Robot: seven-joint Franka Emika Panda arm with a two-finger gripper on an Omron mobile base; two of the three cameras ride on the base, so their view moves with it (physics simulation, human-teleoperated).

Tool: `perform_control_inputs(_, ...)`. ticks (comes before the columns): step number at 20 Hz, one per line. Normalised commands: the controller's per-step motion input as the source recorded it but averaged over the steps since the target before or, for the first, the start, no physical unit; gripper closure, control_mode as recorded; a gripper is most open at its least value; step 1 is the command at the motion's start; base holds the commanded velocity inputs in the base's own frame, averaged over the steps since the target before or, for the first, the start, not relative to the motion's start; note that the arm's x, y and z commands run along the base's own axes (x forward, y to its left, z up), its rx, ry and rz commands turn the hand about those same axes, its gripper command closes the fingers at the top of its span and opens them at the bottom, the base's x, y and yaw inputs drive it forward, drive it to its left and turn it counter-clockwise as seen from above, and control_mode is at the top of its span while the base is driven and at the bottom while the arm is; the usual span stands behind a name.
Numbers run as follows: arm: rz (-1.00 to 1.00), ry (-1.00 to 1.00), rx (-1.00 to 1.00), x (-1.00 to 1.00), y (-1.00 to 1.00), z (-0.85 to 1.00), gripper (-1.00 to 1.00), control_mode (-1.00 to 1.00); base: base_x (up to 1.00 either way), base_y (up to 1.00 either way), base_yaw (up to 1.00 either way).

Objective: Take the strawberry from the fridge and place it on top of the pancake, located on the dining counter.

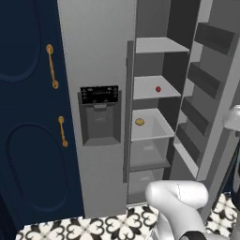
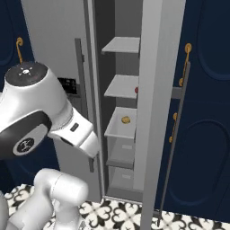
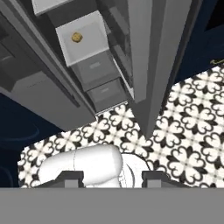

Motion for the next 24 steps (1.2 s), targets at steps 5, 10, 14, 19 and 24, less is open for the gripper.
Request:
perform_control_inputs(5,-0.01,0.12,-0.28,0.23,0.93,0.01,-1.00,-1.00,0.00,0.00,0.00)
perform_control_inputs(10,0.00,0.01,-0.03,0.13,0.55,0.01,-1.00,-1.00,0.00,0.00,0.00)
perform_control_inputs(14,0.06,0.00,0.09,0.02,0.33,0.00,-1.00,-1.00,0.00,0.00,0.00)
perform_control_inputs(19,0.11,0.01,0.02,0.15,0.24,-0.04,-1.00,-1.00,0.00,0.00,0.00)
perform_control_inputs(24,0.15,0.09,0.06,0.00,0.01,0.00,-1.00,-1.00,0.00,0.00,0.00)
